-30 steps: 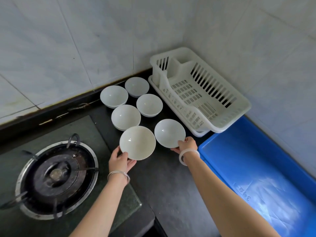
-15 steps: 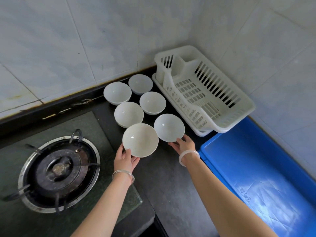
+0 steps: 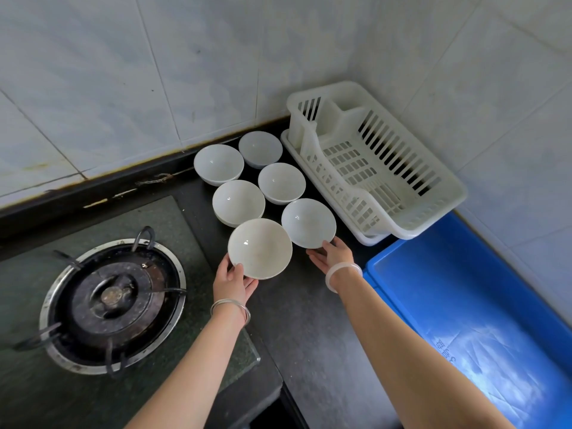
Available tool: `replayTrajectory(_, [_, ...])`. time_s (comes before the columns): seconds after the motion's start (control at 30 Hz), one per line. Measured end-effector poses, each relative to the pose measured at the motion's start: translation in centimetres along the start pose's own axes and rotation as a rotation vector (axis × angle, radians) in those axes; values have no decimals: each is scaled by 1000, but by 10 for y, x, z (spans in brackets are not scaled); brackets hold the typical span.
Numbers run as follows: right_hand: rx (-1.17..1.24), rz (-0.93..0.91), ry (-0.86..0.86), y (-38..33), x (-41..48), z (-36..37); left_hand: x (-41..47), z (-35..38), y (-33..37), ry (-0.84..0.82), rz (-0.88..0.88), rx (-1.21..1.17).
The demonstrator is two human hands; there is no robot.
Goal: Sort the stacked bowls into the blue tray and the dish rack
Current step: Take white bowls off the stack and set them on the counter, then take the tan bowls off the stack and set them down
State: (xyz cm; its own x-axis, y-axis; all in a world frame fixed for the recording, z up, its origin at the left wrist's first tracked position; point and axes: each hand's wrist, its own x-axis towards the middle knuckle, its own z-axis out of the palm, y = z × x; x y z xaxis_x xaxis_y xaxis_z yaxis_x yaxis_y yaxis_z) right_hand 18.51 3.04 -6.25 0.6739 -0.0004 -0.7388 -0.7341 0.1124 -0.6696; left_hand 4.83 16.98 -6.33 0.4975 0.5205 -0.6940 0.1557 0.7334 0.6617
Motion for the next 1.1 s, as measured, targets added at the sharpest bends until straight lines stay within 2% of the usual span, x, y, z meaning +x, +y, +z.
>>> replayTrajectory(0.17, [0,47,-46,-3,-8,-4,-1,1,-1,22,49,90])
replayTrajectory(0.27, [-42,53,-77,-5,-15,-8,-5,5,-3,89,211,345])
replayTrajectory(0.4, [-165,-45,-91,-6,-29,-23,-19,2,-8,135,334,721])
replayTrajectory(0.57, [-394,-255,-68,-3,-67,-73,-57,-2,-27,12,283,855])
replayTrajectory(0.63, [-497,-340,-25,3,-87,-104,-73,0,-42,-62,222,888])
replayTrajectory(0.77, [-694,-466,159,25,-130,-183,-117,19,-80,-330,183,995])
replayTrajectory(0.9, [-868,-440,450,54,-170,-266,-172,46,-129,-662,149,1134])
replayTrajectory(1.1, [-988,-426,718,103,-224,-354,-242,75,-190,-972,452,1371])
